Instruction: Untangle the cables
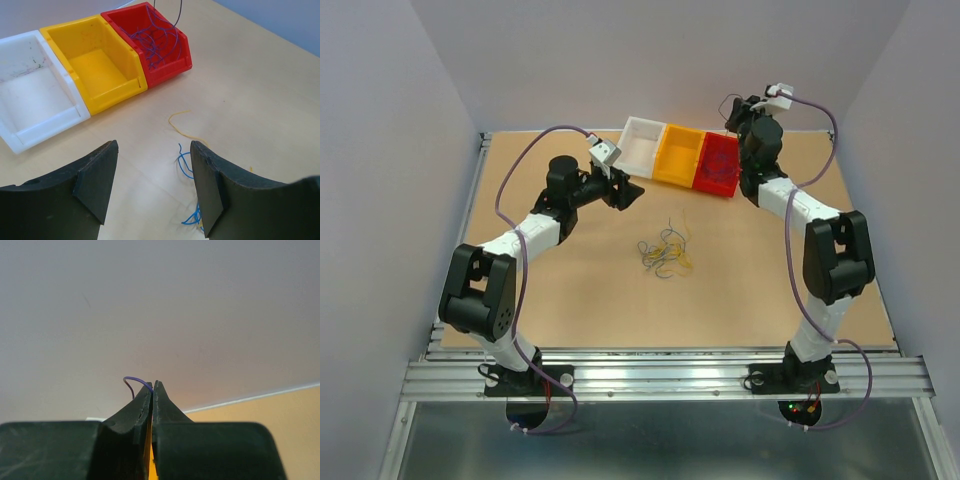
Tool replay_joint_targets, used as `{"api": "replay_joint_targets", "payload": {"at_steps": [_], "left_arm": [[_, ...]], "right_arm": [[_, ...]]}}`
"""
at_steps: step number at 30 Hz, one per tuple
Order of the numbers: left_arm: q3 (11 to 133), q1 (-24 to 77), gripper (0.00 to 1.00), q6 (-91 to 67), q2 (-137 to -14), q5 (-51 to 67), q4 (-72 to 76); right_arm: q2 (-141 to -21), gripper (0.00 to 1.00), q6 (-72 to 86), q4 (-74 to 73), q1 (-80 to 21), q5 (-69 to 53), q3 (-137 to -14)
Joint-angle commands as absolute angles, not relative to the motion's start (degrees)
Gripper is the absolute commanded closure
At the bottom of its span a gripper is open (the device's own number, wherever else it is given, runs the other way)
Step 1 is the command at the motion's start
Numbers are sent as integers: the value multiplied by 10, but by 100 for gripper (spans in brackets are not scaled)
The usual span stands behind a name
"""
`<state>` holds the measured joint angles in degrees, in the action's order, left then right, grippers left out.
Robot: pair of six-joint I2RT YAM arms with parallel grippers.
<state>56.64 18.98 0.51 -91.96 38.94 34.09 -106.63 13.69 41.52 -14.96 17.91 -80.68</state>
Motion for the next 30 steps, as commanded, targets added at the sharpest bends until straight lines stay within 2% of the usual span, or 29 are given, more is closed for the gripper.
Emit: {"api": "replay_joint_targets", "payload": {"at_steps": [1,12,21,26,30], "left_arm": [[562,186,29,3,-888,401,368],[555,186,29,3,-877,407,371],[556,187,29,3,-884,408,373],[555,187,29,3,-884,407,373],[557,187,29,2,-885,407,372]], "right_arm": [[-1071,99,191,445,-146,174,-771],[-1121,99,168,418,-146,223,-744],[-1174,99,113,331,-140,308,-779],[-1215,99,93,275,-140,285,-829],[-1280,99,84,126,-140,294,-945]]}}
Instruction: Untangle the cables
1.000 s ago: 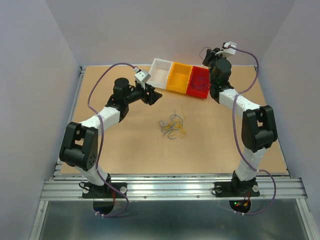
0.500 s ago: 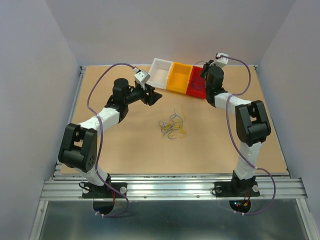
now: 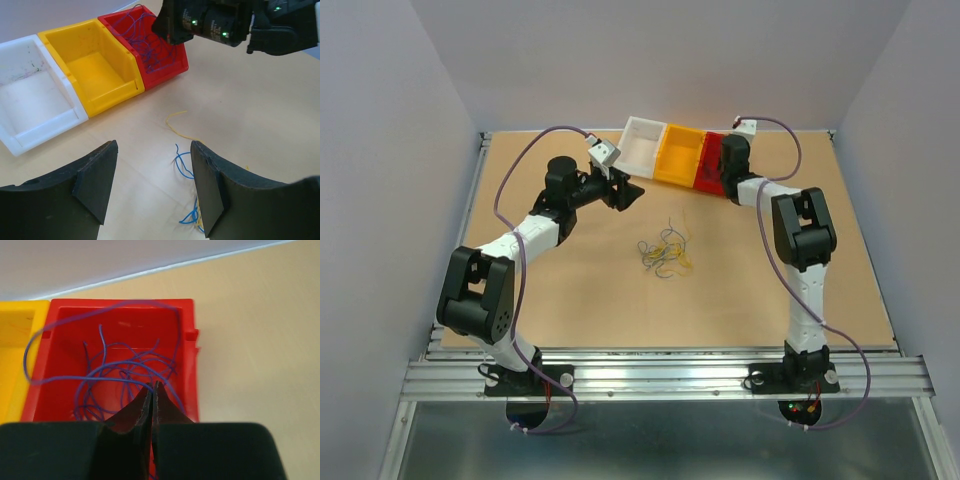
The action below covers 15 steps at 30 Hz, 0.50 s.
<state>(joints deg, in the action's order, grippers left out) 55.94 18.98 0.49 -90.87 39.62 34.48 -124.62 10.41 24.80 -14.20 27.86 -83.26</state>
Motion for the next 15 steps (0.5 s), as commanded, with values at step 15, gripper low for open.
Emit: {"api": "replay_joint_targets", "payload": {"at_steps": [15], "left_arm": [[557,187,29,4,-887,407,373]], "right_arm": [[-1438,99,85,-108,-141,260,-1164]]}}
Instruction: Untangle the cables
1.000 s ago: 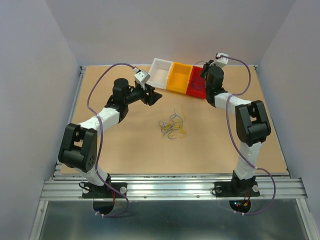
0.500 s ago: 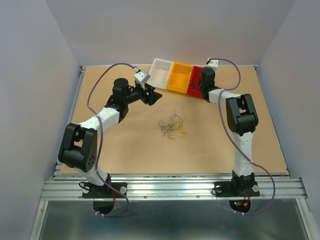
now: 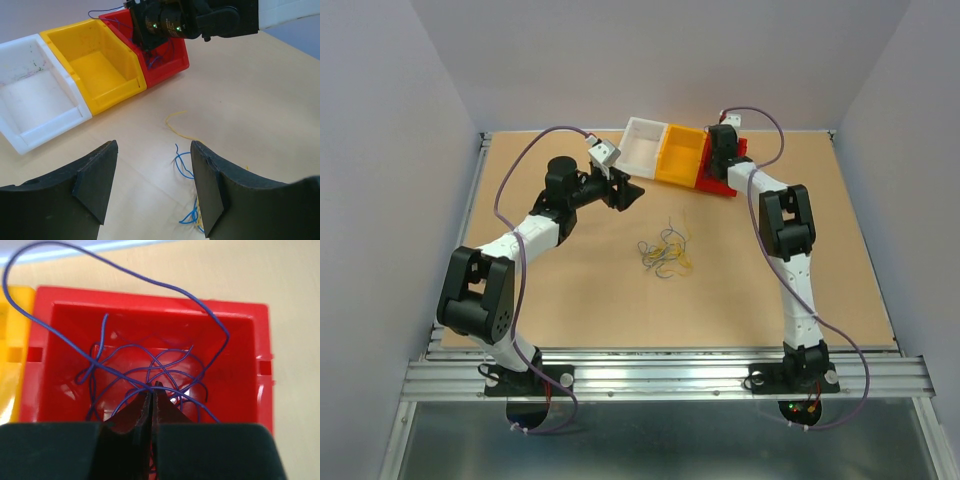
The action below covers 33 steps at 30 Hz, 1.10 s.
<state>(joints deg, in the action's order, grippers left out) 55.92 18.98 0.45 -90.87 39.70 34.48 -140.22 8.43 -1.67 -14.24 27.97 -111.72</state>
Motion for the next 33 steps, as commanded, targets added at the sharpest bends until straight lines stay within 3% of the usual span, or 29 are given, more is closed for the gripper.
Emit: {"api": "replay_joint_targets", "payload": {"at_steps": [1,7,13,23,27,31,33], "left_arm": [[557,188,29,3,-888,408,373],[557,189,29,4,-890,405,372],[555,193,29,6,-885,399,371],[554,195,28,14,-887,391,370],[555,195,28,15,-889,389,367],[554,196,28,17,-885,387,367],[553,196,28,18,-883,386,367]], "right_arm": [[-1440,99,86,-115,-141,251,-1169],[-1427,100,105,-213,-142,186,-1156],[-1337,100,143,-212,-146,113,-1008],[-1214,99,167,-153,-160,156,-859],[-1159,87,176,-142,-160,170,-838],[-1142,81,175,-141,-160,177,-850],[-1144,72,177,-141,-160,179,-858]]}}
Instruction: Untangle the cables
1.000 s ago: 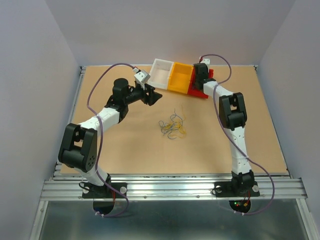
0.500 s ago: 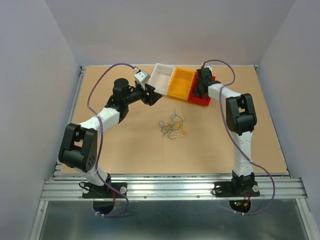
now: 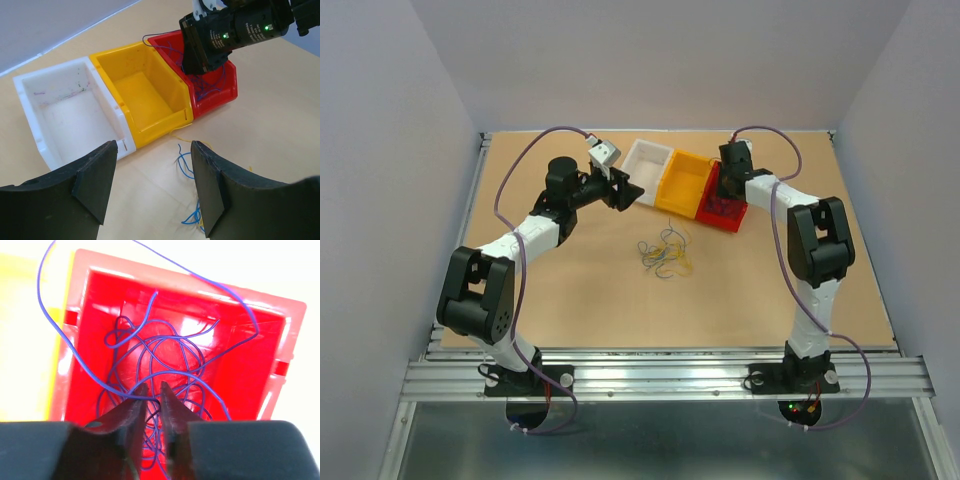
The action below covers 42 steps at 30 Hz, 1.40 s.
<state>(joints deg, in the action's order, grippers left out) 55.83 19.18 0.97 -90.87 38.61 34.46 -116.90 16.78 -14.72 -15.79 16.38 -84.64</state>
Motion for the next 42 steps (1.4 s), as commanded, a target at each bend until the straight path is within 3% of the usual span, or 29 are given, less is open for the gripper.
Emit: {"api": "replay_joint_targets", "payload": {"at_steps": [1,8,15,26,35,39,42], "left_arm": [[553,196,28,18,-882,386,367],[553,197,28,20,-883,383,366],[554,198,28,21,-883,382,365],[554,199,28,24,-886,381,362],[556,199,28,26,-890,380,361],[556,199,28,27,-892,380,360],[557,200,28,27,-893,380,359]], "right_arm": [[-1146,71,178,-140,-160,180,-859],[-1115,61,182,-140,-160,203,-853],[-1057,43,179,-140,-164,213,-825],[-1085,45,163,-141,-165,207,-871],[-1140,41,149,-142,-163,228,-946],[-1162,20,144,-143,-163,219,-982],[-1174,18,142,-143,-163,217,-1000]]}}
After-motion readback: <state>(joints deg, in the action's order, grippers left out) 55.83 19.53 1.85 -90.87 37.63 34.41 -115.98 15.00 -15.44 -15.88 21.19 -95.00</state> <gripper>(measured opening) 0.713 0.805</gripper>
